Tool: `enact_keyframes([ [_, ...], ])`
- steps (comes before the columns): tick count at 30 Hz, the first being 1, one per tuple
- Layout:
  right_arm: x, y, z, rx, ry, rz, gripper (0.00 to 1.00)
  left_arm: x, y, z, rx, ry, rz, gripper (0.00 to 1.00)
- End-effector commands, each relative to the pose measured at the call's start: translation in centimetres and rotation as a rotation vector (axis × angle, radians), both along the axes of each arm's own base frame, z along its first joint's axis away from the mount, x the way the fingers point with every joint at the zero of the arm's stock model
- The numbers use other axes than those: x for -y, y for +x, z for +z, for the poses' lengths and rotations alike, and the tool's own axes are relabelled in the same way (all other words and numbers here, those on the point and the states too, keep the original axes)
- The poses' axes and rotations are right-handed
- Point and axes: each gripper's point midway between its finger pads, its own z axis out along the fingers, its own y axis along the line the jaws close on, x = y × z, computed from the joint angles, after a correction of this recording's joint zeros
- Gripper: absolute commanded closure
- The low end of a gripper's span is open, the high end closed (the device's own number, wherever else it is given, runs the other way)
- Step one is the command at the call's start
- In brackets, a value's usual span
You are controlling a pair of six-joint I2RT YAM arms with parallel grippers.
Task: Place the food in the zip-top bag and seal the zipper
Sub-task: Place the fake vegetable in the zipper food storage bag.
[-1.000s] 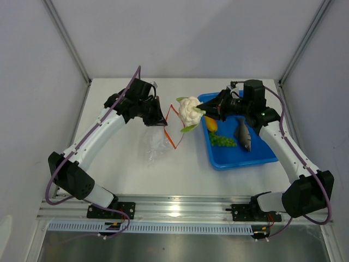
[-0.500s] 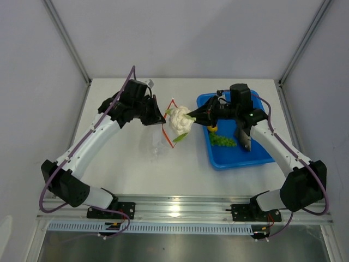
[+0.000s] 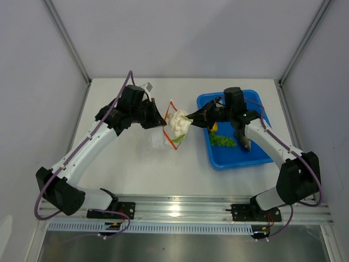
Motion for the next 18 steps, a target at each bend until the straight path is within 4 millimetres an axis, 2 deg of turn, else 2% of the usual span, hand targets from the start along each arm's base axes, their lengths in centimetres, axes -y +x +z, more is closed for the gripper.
enact_keyframes([
  [1, -1.4, 0.5, 1.2, 0.031, 0.048, 0.018, 1.00, 1.5, -0.1, 2.4, 0.067, -0.085, -0.041, 0.99],
  [5, -2.6, 0.3, 0.7, 0.059, 0.021, 0.070, 1.00, 2.1, -0.3, 2.5, 0.064, -0.107, -0.073, 0.99],
  [11, -2.7, 0.5, -1.3, 0.121, -0.049, 0.113, 1.00, 2.6, -0.5, 3.2, 0.070, -0.135, -0.093, 1.00],
  [15, -3.0, 0.7, -1.4, 0.180, -0.117, 0.148, 1.00, 3.2, -0.7, 3.8, 0.054, -0.169, -0.113, 0.99],
  [18, -3.1, 0.6, -2.4, 0.214, -0.176, 0.179, 1.00, 3.5, -0.6, 4.5, 0.052, -0.186, -0.113, 0.99],
])
